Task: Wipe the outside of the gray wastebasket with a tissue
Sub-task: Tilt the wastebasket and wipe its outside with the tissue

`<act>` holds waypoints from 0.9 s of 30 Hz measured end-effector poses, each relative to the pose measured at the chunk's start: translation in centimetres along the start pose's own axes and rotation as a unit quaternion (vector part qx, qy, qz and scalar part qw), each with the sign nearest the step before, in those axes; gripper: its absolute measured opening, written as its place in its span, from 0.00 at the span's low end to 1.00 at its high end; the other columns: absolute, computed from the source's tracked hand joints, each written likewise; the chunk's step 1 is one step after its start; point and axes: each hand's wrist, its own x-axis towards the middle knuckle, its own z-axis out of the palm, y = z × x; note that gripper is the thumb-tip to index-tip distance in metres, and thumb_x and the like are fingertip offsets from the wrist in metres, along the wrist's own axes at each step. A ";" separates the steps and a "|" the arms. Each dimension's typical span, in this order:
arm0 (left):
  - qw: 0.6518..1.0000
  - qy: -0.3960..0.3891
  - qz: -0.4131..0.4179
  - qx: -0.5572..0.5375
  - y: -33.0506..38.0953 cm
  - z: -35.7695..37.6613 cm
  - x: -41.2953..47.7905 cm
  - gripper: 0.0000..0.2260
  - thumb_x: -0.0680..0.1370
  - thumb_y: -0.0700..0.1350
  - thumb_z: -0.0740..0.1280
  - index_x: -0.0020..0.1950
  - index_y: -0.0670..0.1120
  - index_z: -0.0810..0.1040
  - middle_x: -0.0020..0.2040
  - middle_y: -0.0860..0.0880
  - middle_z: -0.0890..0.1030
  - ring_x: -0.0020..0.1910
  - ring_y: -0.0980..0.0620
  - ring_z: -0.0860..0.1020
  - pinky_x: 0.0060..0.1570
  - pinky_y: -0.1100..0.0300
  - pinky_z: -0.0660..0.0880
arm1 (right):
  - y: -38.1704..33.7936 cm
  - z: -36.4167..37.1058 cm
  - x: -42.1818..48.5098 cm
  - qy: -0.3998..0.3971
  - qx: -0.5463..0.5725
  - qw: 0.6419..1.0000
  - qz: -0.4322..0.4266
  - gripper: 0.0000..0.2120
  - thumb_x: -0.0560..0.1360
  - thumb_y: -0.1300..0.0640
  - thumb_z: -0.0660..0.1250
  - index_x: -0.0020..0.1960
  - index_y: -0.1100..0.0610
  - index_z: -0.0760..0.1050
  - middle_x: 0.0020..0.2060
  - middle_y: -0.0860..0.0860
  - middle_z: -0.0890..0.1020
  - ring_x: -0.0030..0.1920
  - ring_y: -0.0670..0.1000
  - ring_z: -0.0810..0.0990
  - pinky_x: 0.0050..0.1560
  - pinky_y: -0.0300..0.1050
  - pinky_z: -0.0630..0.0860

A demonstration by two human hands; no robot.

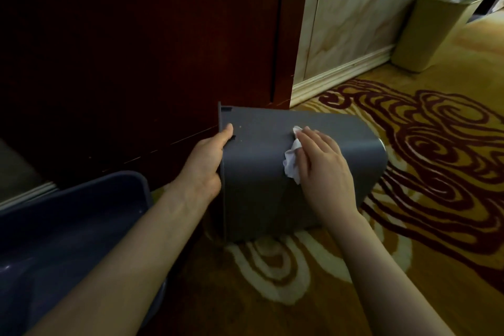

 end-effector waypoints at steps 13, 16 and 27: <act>0.983 -0.133 -0.109 -0.066 0.4 -2.4 1.0 0.20 0.78 0.54 0.59 0.42 0.42 0.84 0.37 0.44 0.85 0.37 0.50 0.84 0.35 0.58 0.80 | -6.6 4.0 -2.4 0.011 0.211 0.974 -0.081 0.21 0.76 0.56 0.56 0.68 0.53 0.69 0.67 0.49 0.73 0.69 0.42 0.64 0.68 0.36 0.60; 0.978 -0.145 -0.131 -0.074 0.6 -2.8 1.0 0.23 0.78 0.54 0.59 0.41 0.37 0.83 0.37 0.42 0.85 0.38 0.48 0.84 0.37 0.57 0.81 | -7.5 5.7 -3.2 0.012 0.136 0.980 -0.147 0.22 0.74 0.60 0.62 0.68 0.56 0.69 0.68 0.52 0.73 0.71 0.49 0.66 0.71 0.48 0.63; 0.979 -0.151 -0.110 -0.076 -0.8 -3.3 0.2 0.13 0.76 0.52 0.60 0.54 0.47 0.78 0.49 0.44 0.85 0.49 0.46 0.83 0.46 0.48 0.74 | -1.0 3.0 0.3 0.093 0.144 0.983 0.073 0.17 0.79 0.59 0.57 0.67 0.58 0.71 0.66 0.53 0.75 0.69 0.50 0.68 0.70 0.45 0.63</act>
